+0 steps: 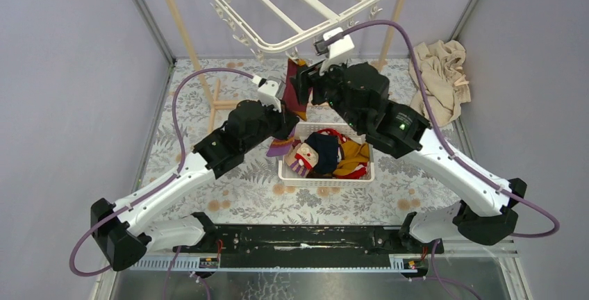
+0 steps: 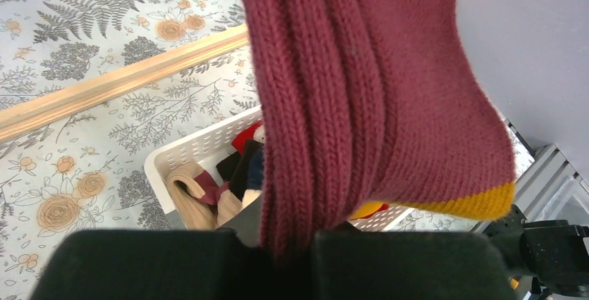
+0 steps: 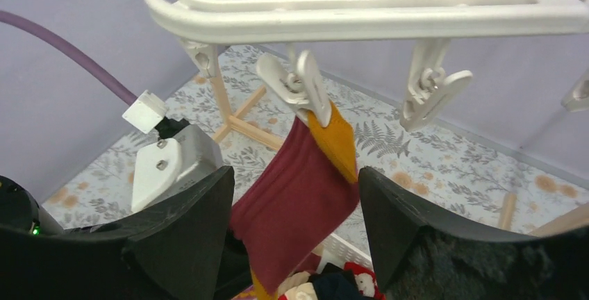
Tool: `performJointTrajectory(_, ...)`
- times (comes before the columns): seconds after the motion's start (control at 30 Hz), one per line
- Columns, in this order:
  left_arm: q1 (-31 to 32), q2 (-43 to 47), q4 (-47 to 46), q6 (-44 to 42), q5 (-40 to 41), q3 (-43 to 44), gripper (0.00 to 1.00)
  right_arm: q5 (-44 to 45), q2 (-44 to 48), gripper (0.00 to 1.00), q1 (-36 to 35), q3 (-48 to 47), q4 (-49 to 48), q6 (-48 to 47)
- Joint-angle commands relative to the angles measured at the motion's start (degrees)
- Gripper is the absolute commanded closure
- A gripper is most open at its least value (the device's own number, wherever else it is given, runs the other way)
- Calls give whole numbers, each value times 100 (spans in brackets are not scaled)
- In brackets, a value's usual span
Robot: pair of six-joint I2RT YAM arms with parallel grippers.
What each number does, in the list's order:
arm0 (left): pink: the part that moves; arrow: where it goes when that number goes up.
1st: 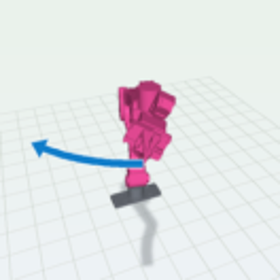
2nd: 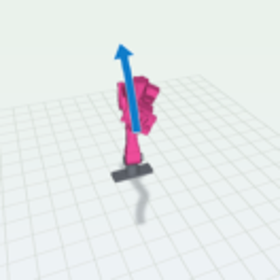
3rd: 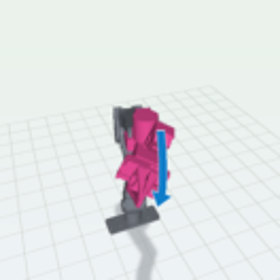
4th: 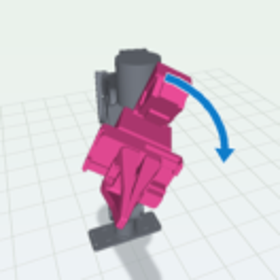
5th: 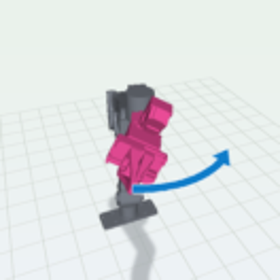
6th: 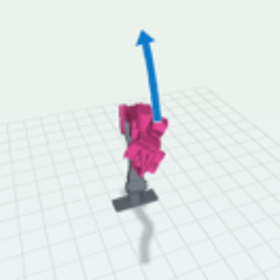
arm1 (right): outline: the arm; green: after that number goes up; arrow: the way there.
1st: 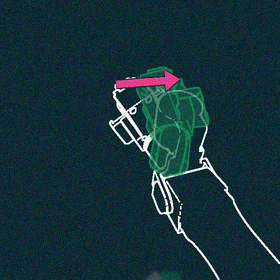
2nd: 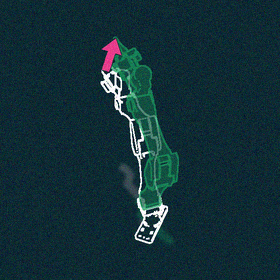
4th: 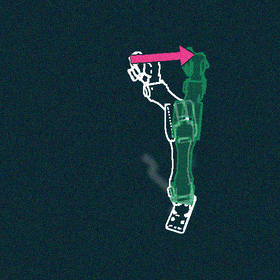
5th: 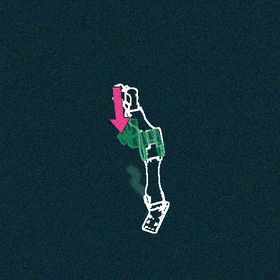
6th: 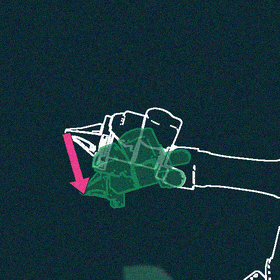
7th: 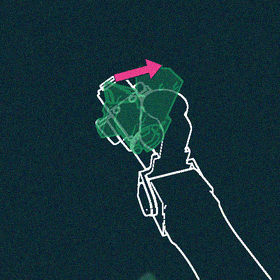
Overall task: Remove the socks clipped to the hanger
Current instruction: Remove the sock from the hanger.
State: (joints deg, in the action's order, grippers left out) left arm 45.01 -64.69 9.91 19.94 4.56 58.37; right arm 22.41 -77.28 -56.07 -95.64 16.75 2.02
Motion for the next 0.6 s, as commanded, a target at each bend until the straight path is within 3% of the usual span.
performJointTrajectory(0.0, 34, -72, -296, -48, -177, 270, 95, 1113, -166, 27, -471, -254, -644, -827)
performJointTrajectory(0.23, 34, -8, -310, 13, -283, 274, 96, 2080, -474, 27, -762, -318, -1286, -1563)
performJointTrajectory(0.57, 34, 298, -240, 143, -364, 149, 96, 2243, -837, 27, -765, -661, -1630, -1873)
